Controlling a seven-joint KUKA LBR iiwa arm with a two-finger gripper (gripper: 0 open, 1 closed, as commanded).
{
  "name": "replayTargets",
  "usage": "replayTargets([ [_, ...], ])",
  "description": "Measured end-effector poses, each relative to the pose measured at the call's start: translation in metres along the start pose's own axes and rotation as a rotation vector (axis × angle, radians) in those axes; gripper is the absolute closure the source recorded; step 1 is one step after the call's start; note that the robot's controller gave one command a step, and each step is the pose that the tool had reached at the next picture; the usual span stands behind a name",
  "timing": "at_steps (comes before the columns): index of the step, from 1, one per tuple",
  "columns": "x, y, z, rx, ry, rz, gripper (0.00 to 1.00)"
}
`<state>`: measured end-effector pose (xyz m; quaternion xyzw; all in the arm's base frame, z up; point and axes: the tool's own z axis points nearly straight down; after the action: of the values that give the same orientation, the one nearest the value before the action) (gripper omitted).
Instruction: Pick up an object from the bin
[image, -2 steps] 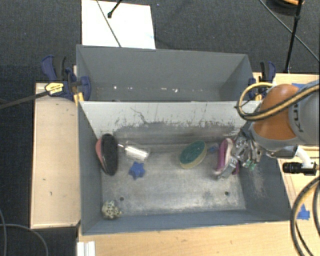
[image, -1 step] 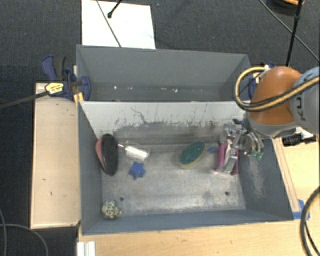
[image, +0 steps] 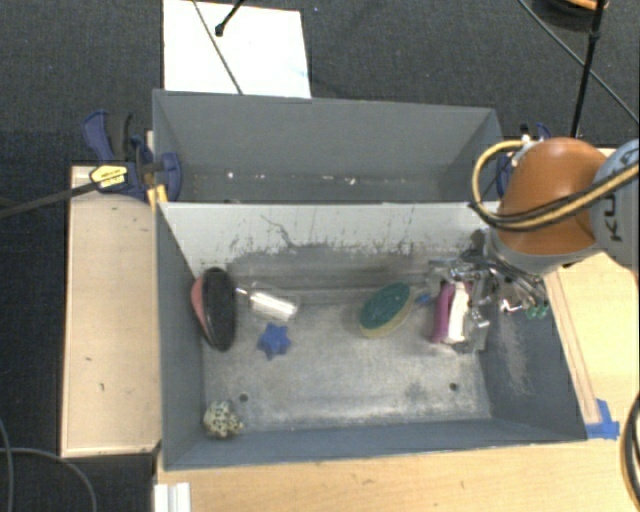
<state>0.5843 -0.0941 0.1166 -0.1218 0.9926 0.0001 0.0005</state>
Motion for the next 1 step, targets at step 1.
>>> replayTargets([
  [1, -0.0056, 0.0472, -0.0101, -0.002, 0.001, 0.275, 0.00],
])
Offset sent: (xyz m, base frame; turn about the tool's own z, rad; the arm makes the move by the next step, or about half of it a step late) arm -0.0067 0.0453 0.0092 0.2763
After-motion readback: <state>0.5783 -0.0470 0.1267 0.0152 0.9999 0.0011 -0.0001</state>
